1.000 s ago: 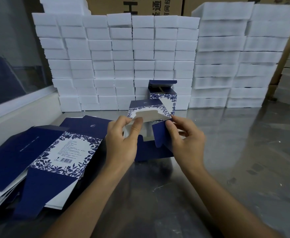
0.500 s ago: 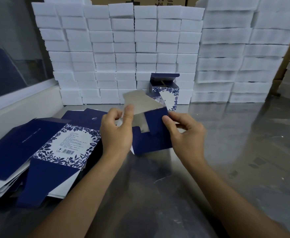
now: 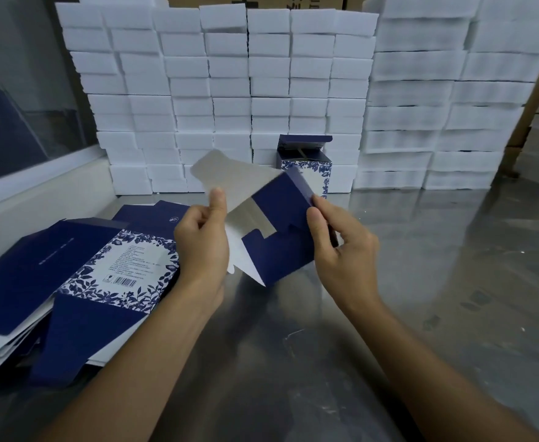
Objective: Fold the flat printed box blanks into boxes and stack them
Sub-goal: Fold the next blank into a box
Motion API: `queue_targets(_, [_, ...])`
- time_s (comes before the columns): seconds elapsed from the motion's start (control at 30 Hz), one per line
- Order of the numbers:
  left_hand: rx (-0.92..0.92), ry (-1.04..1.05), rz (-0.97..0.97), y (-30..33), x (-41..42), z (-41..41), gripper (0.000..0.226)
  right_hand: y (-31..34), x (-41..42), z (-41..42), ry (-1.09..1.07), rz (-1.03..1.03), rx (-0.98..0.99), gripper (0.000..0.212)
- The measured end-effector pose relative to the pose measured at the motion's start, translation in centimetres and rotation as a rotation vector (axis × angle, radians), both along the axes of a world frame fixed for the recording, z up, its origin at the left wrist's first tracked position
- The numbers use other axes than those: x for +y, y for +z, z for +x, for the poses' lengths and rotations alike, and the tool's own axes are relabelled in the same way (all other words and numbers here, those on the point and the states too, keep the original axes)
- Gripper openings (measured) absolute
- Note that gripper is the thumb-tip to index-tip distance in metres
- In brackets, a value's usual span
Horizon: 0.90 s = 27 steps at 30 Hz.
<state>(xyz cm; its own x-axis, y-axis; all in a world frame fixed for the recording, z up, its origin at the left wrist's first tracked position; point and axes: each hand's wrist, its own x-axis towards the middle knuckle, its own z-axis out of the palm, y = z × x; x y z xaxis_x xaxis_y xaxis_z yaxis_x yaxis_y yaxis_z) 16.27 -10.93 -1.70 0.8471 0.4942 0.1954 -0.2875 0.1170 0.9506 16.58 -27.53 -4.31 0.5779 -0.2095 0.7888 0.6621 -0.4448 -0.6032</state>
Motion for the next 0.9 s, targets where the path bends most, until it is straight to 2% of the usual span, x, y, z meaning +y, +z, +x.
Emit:
queue_targets(0.13, [0.09,-0.073,-0.162,0.2,0.6,0.0,0.044,-0.1,-0.2,0.0,0.024,-0.083,0.082,0.05])
queue_targets(0.5, [0.096,-0.066,-0.152,0.2,0.9,0.1,0.047,-0.4,-0.1,0.2,0.056,-0.078,0.121,0.045])
queue_targets(0.6, [0.035,-0.036,-0.071,0.1,0.8,0.1,0.047,-0.6,-0.3,0.3,0.054,-0.147,0.161,0.048])
queue_targets(0.7, [-0.061,0.037,0.121,-0.1,0.6,0.1,0.042,-0.9,-0.4,0.7,0.156,-0.172,0.229,0.046])
queue_targets(0.9, [-0.16,0.019,0.426,-0.4,-0.1,-0.2,0.051,-0.6,-0.1,0.8,0.31,-0.021,0.296,0.054])
